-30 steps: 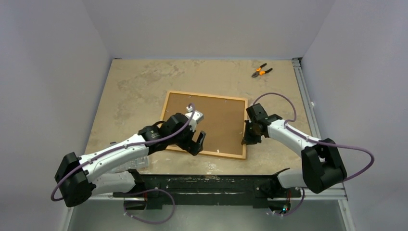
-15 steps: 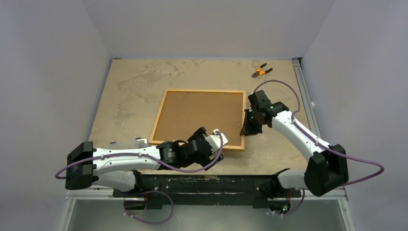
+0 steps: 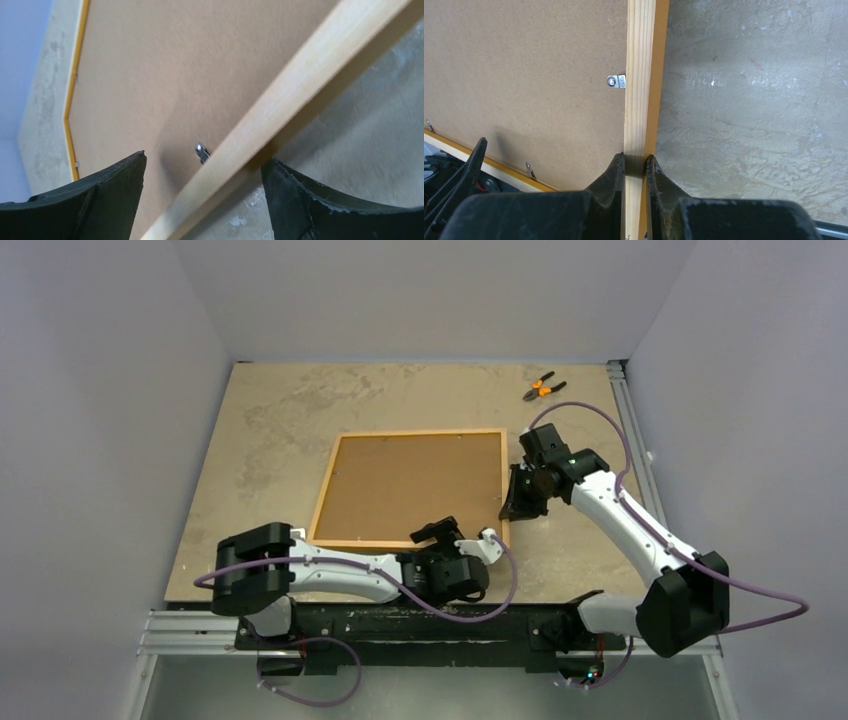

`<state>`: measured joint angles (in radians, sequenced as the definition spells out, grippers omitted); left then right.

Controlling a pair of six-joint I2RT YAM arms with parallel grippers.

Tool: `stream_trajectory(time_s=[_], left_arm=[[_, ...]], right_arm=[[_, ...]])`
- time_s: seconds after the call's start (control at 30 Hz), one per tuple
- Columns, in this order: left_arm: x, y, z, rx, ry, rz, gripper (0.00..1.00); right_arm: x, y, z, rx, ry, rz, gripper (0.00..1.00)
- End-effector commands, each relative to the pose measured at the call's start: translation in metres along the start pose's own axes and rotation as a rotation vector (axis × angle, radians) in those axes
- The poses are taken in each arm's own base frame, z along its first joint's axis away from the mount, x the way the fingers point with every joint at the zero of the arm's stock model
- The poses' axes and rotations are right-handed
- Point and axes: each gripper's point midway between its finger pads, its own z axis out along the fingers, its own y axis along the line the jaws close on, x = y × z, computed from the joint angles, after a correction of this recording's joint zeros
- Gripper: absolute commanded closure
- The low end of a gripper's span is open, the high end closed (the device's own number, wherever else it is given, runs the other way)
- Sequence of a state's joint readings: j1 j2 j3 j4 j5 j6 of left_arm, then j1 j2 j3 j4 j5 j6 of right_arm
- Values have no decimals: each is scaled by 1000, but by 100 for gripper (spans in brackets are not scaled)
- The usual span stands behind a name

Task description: Put the photo into the frame

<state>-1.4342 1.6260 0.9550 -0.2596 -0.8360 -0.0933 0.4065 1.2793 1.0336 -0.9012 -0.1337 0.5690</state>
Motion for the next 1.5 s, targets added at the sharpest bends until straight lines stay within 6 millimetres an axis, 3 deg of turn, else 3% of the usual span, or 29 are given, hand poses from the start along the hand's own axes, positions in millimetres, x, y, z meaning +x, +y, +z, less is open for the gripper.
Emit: stream_trajectory(time_s=[0.0,0.07,0.27,0.47,0.6,0.73,1.03,1.23,1.47], left_arm=[[-31,25,-3,-147,-43,-42,22],[-33,29,-5,-166,-48,-49,30],[-37,43,-12,-195,-63,-61,75],[-38,52,-18,-212,-63,-57,99],[-46,63,-30,-204,-86,-74,100],[-59,74,-44,-167,-133,-98,100],[-93,87,-80,-25,-270,-130,100],[-107,90,-112,140,-356,-201,100],[-118,97,-137,246,-403,-240,100]], right_arm=[[-8,33,-26,-167,-46,-18,100],[-6,33,-25,-172,-43,-17,100],[-4,39,-23,-216,-44,-12,100],[-10,57,-35,-323,-95,2,52],[-23,59,-54,-364,-176,23,25],[-33,67,-77,-472,-237,47,11],[-36,93,-100,-709,-208,51,12],[-58,90,-138,-669,-372,-92,11],[-79,104,-192,-690,-611,-354,10]])
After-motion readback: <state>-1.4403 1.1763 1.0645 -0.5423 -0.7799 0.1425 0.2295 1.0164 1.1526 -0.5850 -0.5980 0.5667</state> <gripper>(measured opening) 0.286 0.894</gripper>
